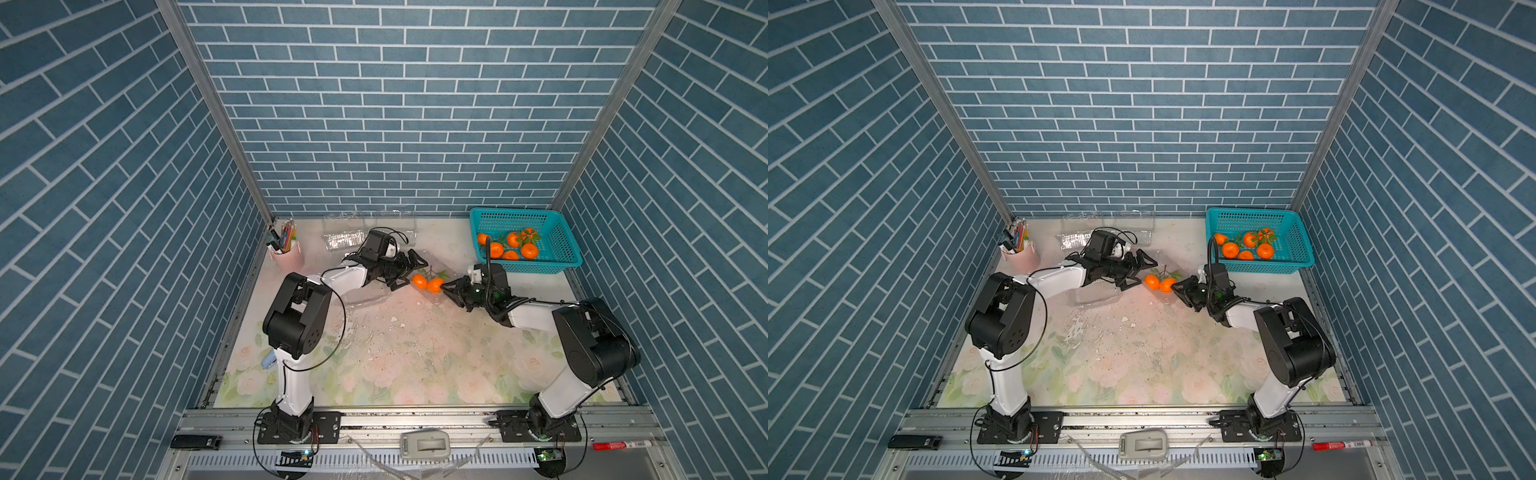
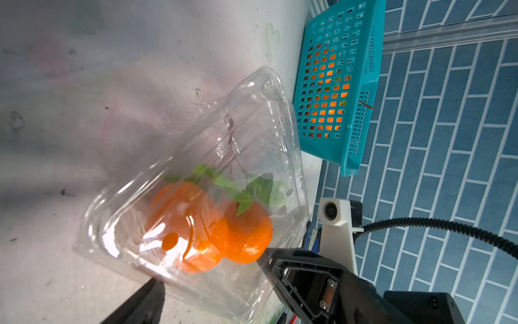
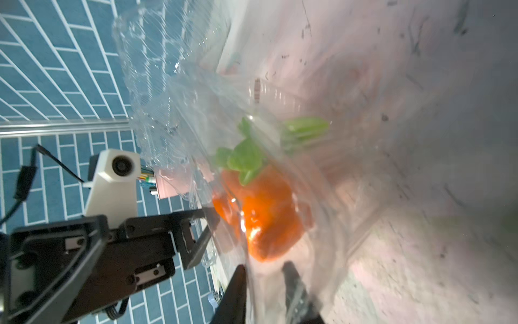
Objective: Take oranges out of containers
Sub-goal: Open the packing box at the center of the board.
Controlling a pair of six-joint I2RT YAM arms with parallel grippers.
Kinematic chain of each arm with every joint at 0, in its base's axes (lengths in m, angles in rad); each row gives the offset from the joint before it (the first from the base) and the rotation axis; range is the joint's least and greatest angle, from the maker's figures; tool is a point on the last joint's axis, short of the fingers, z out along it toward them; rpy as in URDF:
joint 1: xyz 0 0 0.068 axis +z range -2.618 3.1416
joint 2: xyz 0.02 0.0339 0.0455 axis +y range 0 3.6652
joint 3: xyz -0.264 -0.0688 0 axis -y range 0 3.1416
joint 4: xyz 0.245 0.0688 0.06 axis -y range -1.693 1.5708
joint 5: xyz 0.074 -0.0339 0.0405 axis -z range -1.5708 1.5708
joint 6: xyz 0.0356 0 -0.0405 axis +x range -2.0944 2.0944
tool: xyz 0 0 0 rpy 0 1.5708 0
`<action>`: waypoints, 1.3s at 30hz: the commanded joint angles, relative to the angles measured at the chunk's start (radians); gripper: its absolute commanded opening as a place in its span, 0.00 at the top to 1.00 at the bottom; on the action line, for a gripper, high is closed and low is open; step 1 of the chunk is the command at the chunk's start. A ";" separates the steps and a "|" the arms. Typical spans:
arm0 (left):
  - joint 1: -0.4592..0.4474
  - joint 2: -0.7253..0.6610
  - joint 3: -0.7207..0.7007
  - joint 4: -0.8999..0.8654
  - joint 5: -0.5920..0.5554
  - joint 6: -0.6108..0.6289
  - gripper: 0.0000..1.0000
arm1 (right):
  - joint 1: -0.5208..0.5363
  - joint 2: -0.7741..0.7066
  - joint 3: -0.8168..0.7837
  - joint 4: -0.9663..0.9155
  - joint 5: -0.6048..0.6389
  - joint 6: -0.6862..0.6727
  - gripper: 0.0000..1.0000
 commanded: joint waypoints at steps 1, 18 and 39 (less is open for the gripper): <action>0.011 0.038 0.019 -0.038 -0.023 0.039 0.01 | 0.020 -0.009 -0.001 -0.062 -0.078 -0.070 0.75; 0.048 0.030 0.037 -0.055 -0.024 0.067 0.01 | 0.043 -0.027 0.186 -0.597 -0.130 -0.417 0.56; 0.043 0.010 0.028 -0.096 -0.047 0.057 0.01 | 0.024 -0.116 0.532 -1.071 0.233 -0.688 0.23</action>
